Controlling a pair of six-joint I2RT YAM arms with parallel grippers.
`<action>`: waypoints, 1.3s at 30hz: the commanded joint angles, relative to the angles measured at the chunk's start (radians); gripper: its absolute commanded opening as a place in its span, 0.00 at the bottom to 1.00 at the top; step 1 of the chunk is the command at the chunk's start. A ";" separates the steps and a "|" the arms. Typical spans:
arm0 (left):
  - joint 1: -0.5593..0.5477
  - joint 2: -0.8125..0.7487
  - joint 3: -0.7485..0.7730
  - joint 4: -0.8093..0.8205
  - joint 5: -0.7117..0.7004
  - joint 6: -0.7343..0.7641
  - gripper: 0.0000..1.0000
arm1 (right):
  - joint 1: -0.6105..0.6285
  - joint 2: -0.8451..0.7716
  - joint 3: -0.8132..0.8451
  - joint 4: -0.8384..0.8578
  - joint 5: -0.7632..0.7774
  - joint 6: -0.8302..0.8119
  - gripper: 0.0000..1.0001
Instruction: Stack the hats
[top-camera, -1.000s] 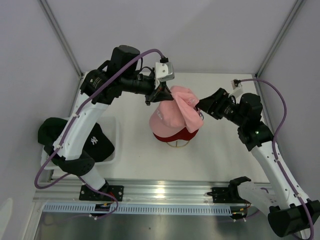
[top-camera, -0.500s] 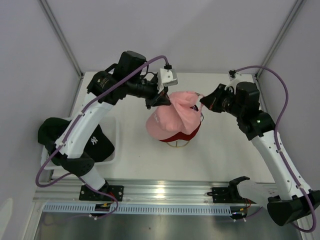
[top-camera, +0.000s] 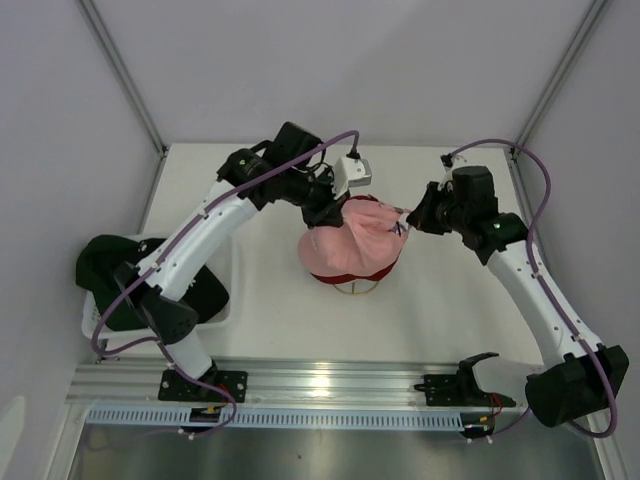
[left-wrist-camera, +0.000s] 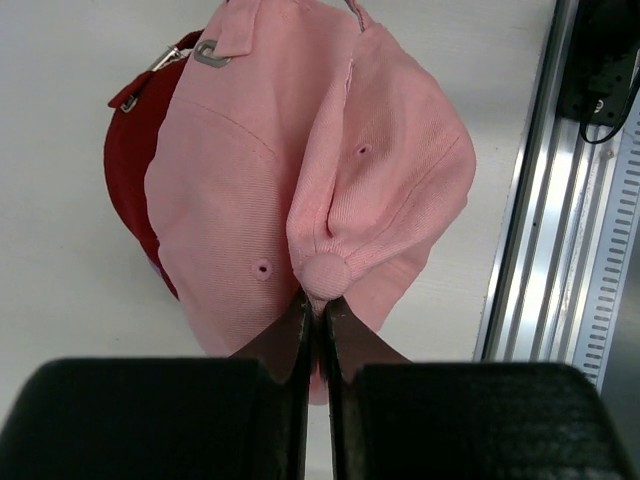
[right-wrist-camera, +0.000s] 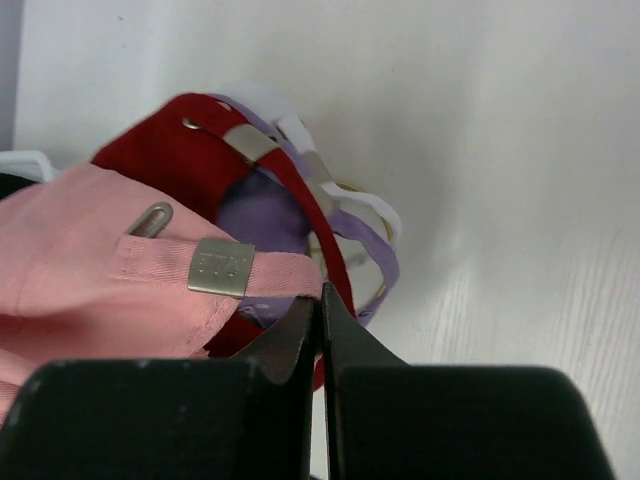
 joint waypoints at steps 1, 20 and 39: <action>0.002 0.013 -0.033 0.020 -0.007 -0.047 0.07 | -0.018 0.001 -0.037 -0.003 0.071 -0.043 0.01; 0.004 -0.210 -0.415 0.359 -0.042 -0.270 0.43 | -0.021 0.250 -0.061 0.051 0.051 -0.049 0.05; 0.240 -0.563 -1.136 1.167 -0.284 -1.308 0.81 | -0.023 0.372 0.094 0.002 -0.009 -0.111 0.25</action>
